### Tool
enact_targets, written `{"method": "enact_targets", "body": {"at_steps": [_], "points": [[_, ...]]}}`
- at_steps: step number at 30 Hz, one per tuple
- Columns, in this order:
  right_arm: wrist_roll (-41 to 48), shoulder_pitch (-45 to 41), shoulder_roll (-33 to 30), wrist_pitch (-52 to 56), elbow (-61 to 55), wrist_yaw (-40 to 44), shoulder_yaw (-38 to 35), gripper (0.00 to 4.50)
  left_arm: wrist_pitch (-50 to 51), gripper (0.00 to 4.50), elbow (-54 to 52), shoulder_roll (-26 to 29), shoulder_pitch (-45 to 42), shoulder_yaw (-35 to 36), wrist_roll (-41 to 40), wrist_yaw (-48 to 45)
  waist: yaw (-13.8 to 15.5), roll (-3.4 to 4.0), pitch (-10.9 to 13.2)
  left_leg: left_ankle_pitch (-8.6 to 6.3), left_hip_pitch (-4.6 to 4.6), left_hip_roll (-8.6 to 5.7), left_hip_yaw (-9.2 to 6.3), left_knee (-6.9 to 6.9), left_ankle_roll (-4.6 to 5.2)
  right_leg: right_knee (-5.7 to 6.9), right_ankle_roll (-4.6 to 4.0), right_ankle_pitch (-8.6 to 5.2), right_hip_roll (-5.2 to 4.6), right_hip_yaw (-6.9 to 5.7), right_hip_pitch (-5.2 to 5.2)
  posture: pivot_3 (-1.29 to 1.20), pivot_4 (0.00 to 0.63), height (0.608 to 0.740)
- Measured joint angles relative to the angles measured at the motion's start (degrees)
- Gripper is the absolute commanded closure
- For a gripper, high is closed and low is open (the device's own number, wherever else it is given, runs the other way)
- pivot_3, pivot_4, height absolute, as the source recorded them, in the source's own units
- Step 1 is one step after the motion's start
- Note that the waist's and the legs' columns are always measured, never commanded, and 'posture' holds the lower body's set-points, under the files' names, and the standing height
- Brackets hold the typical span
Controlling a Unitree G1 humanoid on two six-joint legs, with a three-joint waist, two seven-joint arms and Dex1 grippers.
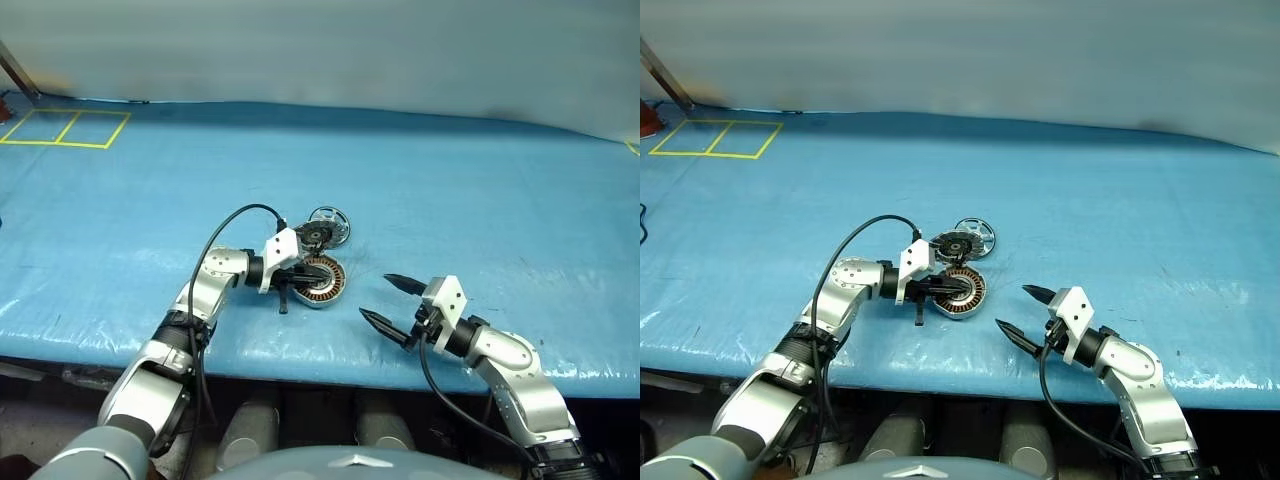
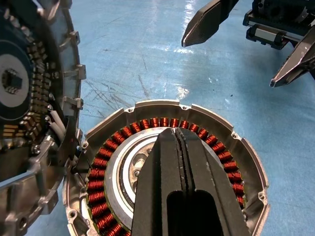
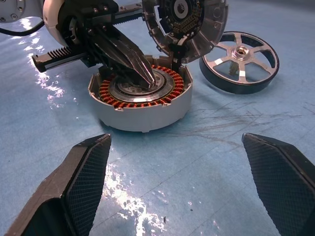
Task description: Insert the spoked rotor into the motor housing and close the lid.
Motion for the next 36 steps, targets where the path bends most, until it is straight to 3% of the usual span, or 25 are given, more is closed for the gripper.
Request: {"method": "enact_targets", "body": {"at_steps": [10, 15, 25, 29, 36], "points": [[-0.4, -0.1, 0.0, 0.0, 0.0, -0.8, 0.0, 0.00, 1.4, 4.48, -0.5, 0.3, 1.4, 2.4, -2.7, 0.9, -0.2, 0.01, 0.0, 0.00, 0.07, 0.01, -0.02, 0.01, 0.00, 0.00, -0.26, -0.15, 0.00, 0.00, 0.07, 0.00, 0.150, 0.740], [-0.3, -0.5, 0.0, 0.1, 0.0, -1.2, 0.0, 0.00, 4.8, 4.48, -6.2, 2.0, 3.6, 6.3, -8.4, -0.4, -0.2, 0.00, 0.0, 0.00, -0.12, 0.01, -0.03, 0.00, 0.00, 0.01, 0.00, 0.01, 0.01, 0.00, -0.15, 0.00, 0.150, 0.740], [-0.5, -3.5, 0.4, 3.0, -1.2, -3.2, 0.4, 0.00, 7.7, 4.48, -15.5, 5.7, 10.5, 7.6, -9.3, 1.0, -0.2, 0.01, 0.0, 0.00, -0.10, 0.02, -0.01, 0.00, 0.00, 0.02, -0.30, -0.15, 0.01, 0.03, -0.15, 0.00, 0.150, 0.740], [-0.2, -6.9, 0.3, 6.6, -4.5, -3.6, 0.9, 0.92, 8.8, 4.50, -19.3, 5.8, 14.1, 7.6, -10.6, 1.8, -0.2, 0.01, 0.0, 0.00, -0.12, 0.02, -0.02, -0.01, 0.00, 0.01, -0.30, -0.16, 0.00, 0.04, -0.16, 0.00, 0.150, 0.740], [-0.6, -13.3, -0.2, 11.4, -7.1, -2.2, 5.9, 3.29, 9.3, 4.50, -22.9, 7.3, 19.5, 8.1, -11.2, 4.0, -0.2, 0.02, 0.0, 0.00, -0.11, 0.04, -0.02, -0.03, 0.00, 0.01, -0.35, -0.18, 0.01, 0.03, -0.20, 0.00, 0.150, 0.740]]}}
